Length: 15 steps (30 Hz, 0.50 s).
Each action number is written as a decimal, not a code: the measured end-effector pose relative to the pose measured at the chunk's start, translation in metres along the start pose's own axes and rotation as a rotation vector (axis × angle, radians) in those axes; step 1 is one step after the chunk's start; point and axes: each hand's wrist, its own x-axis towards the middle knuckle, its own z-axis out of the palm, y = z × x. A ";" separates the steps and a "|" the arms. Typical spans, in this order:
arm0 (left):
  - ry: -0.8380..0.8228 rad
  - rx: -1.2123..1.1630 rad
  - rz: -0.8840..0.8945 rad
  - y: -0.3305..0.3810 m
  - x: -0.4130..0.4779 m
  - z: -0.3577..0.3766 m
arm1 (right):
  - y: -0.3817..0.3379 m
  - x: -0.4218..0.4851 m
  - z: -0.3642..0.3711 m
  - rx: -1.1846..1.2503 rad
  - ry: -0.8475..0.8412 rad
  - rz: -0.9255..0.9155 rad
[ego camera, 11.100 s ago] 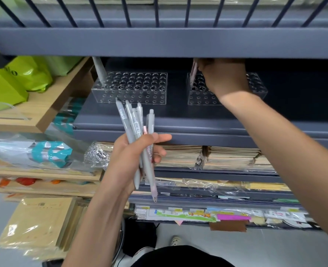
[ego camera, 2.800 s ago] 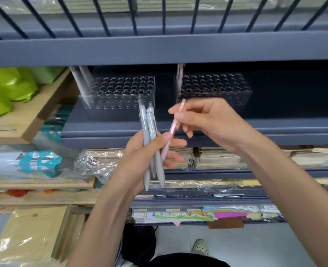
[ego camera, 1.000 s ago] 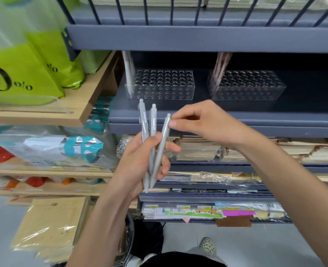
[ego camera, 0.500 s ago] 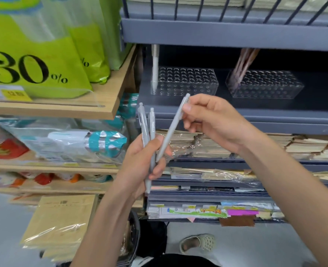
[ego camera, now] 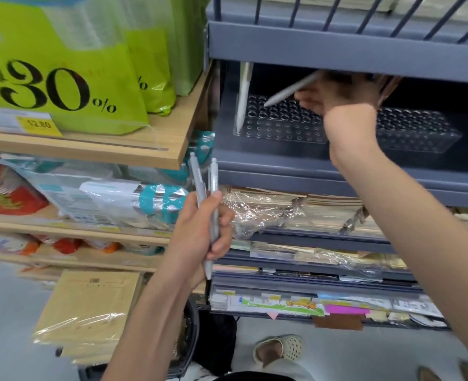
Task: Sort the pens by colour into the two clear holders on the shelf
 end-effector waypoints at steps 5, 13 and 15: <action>-0.056 0.062 0.036 -0.001 -0.002 -0.005 | 0.021 0.033 0.017 -0.170 -0.009 -0.069; -0.001 0.135 0.072 -0.003 0.000 -0.011 | 0.025 0.054 0.034 -0.806 -0.308 -0.179; 0.003 0.147 0.088 -0.005 0.001 -0.010 | 0.023 0.056 0.036 -0.894 -0.380 -0.129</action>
